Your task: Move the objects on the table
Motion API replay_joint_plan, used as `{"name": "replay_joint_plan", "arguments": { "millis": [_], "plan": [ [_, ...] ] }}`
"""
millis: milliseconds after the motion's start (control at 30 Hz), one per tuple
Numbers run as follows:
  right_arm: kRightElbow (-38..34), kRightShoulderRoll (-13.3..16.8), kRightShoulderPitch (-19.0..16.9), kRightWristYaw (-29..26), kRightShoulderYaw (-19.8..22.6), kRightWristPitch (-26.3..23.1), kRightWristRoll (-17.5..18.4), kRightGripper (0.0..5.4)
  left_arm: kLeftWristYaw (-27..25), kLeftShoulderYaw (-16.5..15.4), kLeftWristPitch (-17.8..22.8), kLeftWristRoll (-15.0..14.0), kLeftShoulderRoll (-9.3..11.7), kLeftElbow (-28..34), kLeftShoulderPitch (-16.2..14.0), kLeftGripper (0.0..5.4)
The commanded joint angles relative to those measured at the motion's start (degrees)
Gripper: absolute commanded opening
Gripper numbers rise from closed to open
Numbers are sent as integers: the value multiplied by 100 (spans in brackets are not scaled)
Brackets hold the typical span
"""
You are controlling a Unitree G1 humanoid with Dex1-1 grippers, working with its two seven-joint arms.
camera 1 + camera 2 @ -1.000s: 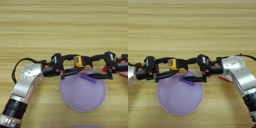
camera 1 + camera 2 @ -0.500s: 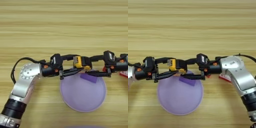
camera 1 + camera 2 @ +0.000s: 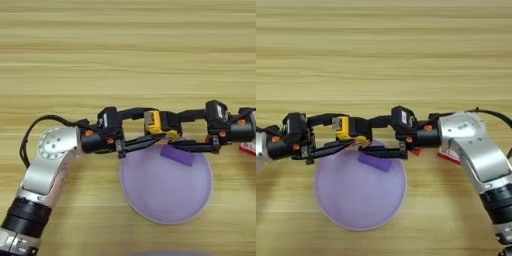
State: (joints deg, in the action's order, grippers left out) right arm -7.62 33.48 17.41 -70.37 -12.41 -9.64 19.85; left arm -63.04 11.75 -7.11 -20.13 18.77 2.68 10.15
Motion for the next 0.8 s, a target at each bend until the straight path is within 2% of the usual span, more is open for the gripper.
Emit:
{"name": "replay_joint_plan", "arguments": {
  "millis": [33, 133, 267, 533, 633, 800],
  "plan": [
    [-448, -102, -166, 16, -22, 9, 222, 278, 61, 169, 149, 225, 111, -241, -112, 245],
    [-425, -142, -360, 88, -105, 39, 137, 278, 155, 292, 142, 477, 195, -461, -158, 245],
    [-401, -162, -647, 129, -289, 115, -15, 278, 179, 437, 160, 647, 302, -543, -297, 245],
    [-303, -233, -913, 142, -621, 107, -248, 276, 263, 707, 514, 1060, 522, -634, -504, 243],
    [-271, -221, -976, 109, -745, 114, -337, 276, 253, 784, 495, 1108, 613, -619, -568, 243],
    [-160, -211, -1034, 111, -889, 137, -482, 275, 259, 780, 511, 1123, 651, -617, -575, 243]
  ]
}}
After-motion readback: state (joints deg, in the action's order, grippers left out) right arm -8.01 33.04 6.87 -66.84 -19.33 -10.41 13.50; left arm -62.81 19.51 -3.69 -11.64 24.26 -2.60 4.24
